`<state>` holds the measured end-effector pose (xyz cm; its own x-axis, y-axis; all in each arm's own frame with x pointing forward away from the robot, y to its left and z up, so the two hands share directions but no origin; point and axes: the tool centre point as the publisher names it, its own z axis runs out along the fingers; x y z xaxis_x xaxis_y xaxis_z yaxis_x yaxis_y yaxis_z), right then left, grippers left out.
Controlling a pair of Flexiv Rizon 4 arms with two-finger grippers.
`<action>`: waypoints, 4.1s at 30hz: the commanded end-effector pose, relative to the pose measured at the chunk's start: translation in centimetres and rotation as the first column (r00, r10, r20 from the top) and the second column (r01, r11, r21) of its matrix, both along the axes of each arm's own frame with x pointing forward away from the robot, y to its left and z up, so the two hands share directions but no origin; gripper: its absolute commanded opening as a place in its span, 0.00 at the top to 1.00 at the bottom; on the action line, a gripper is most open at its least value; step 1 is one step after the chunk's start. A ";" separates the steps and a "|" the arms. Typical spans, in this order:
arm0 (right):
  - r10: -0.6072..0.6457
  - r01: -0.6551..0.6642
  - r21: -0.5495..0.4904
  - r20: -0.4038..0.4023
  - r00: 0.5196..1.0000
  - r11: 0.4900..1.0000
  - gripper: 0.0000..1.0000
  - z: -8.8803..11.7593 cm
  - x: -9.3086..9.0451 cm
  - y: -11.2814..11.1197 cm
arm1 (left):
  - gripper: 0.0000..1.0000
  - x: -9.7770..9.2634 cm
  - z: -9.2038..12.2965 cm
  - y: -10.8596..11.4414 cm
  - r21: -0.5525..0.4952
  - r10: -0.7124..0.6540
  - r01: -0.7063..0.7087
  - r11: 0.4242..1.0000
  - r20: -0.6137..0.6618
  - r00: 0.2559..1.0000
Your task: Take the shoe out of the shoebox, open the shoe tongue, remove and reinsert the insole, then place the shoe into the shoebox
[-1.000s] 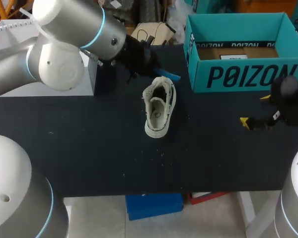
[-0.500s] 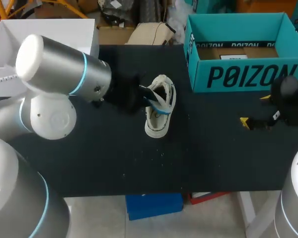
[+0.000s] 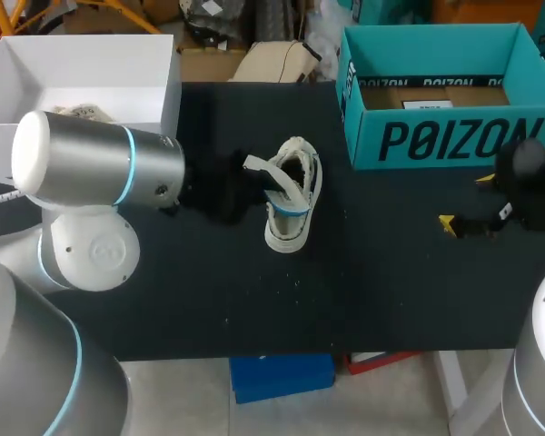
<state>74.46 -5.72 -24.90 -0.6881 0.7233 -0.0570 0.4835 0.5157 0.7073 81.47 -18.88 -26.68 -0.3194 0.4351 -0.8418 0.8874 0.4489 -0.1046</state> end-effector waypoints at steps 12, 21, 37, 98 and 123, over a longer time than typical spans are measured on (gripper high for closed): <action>-0.001 0.001 0.000 0.000 1.000 1.000 0.00 0.0 -0.1 0.1 | 1.00 -4.0 0.4 -2.0 0.032 -0.135 0.136 0.990 -0.017 0.991; -0.001 0.001 0.000 0.000 1.000 1.000 0.00 0.0 -0.1 0.1 | 1.00 -7.4 0.4 -2.5 0.030 -0.180 0.180 0.983 -0.008 0.984; -0.001 0.001 0.000 0.000 1.000 1.000 0.00 0.0 -0.1 0.1 | 1.00 -10.6 0.1 -1.8 0.078 -0.172 0.171 0.982 0.016 0.985; -0.001 0.001 0.000 0.000 1.000 1.000 0.00 0.0 -0.1 0.1 | 1.00 -7.7 -2.7 -1.3 0.178 -0.602 0.606 0.775 -0.085 0.794; -0.001 0.001 0.000 0.000 1.000 1.000 0.00 0.0 -0.1 0.1 | 1.00 -8.2 -4.0 -0.5 0.151 -0.582 0.600 0.785 -0.152 0.799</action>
<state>74.46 -5.72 -24.90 -0.6881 0.7233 -0.0570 0.4834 0.5157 0.7074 72.85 -19.56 -29.92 -0.0271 0.7085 -0.7052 0.9796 -0.1216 -0.1598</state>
